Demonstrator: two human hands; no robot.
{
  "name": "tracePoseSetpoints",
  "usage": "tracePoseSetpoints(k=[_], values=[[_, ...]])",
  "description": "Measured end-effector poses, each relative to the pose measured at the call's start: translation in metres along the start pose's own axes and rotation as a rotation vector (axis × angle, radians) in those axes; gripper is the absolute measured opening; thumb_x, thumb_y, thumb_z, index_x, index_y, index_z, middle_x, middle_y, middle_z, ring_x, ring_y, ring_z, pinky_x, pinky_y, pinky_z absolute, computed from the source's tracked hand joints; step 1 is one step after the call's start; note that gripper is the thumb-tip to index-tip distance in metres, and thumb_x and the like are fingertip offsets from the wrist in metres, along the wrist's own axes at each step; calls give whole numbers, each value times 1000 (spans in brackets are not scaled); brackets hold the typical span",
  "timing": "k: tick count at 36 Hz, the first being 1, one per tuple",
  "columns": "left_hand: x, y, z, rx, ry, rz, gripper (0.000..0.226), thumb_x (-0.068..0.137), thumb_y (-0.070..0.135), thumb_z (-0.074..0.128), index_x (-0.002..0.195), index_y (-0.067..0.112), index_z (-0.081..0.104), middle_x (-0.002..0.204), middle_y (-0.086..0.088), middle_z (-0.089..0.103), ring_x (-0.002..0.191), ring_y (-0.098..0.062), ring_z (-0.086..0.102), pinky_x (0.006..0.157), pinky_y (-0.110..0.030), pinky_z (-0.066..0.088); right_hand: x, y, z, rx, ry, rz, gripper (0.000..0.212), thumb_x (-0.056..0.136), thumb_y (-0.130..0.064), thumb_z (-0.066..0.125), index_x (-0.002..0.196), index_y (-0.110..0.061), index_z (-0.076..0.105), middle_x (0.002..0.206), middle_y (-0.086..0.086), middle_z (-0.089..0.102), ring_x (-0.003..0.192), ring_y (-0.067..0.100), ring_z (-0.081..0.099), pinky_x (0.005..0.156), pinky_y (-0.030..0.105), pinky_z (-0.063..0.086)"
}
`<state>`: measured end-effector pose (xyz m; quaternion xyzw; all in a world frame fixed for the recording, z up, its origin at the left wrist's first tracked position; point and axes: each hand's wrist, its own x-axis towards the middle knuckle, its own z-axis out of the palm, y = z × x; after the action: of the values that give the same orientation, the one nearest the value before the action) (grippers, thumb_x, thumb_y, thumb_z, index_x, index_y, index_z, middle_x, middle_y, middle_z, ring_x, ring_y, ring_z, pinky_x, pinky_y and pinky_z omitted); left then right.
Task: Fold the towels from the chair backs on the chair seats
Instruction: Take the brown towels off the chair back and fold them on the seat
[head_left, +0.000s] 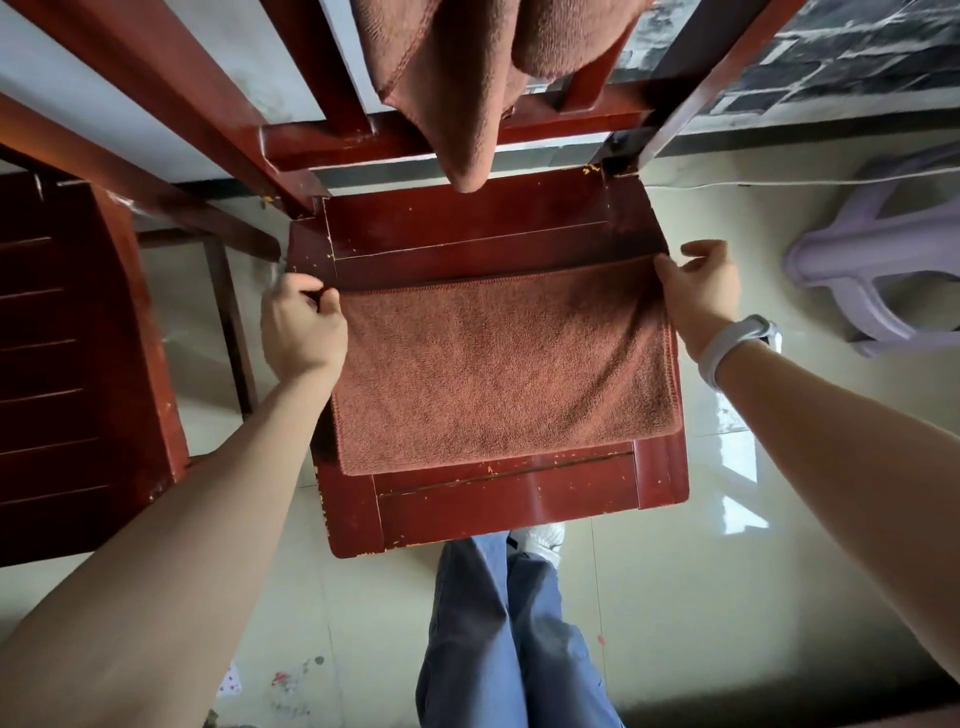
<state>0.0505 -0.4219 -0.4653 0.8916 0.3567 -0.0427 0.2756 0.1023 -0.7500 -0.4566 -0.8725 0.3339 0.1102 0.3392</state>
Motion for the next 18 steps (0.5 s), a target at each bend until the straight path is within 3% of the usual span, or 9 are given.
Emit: tracePoseSetpoints(k=[2,5,8,11,13,18], values=[[-4,1,-5,49,13,82,22,90,18,51,109,8,58,110,-18,58,106,-30,51,82,-28,35,-9,-1,-6,117,77,-38,36,86,-21,54,117,-3,49,90,0,48,93,25,53,90,37,43],[-17,1,-10,157,61,295,30,89,15,46,116,8,57,119,-18,53,113,-35,46,91,-38,34,-34,0,-10,29,204,-306,33,85,-10,43,115,2,51,106,17,50,103,34,51,90,41,39],[-37,5,-6,263,22,591,35,88,12,46,122,11,56,126,-12,54,114,-32,47,92,-42,33,-65,2,-2,-248,8,-703,42,83,-9,39,122,0,52,119,23,54,115,36,48,100,47,35],[-56,10,9,376,-137,878,40,88,13,46,127,11,52,134,-7,52,125,-26,45,98,-44,31,-85,6,23,-594,-272,-1025,49,88,-13,42,136,-6,42,142,16,42,136,32,33,113,57,9],[-66,9,22,450,-253,952,43,91,18,45,134,10,45,142,-6,45,134,-24,37,107,-46,27,-93,6,42,-745,-358,-1060,52,92,-21,38,142,-11,30,151,7,27,142,26,19,113,53,0],[-66,4,40,558,-321,886,53,95,31,34,144,10,27,152,-5,26,142,-24,20,114,-48,11,-90,4,67,-849,-348,-1034,55,94,-30,29,145,-15,21,154,3,20,143,23,15,115,54,6]])
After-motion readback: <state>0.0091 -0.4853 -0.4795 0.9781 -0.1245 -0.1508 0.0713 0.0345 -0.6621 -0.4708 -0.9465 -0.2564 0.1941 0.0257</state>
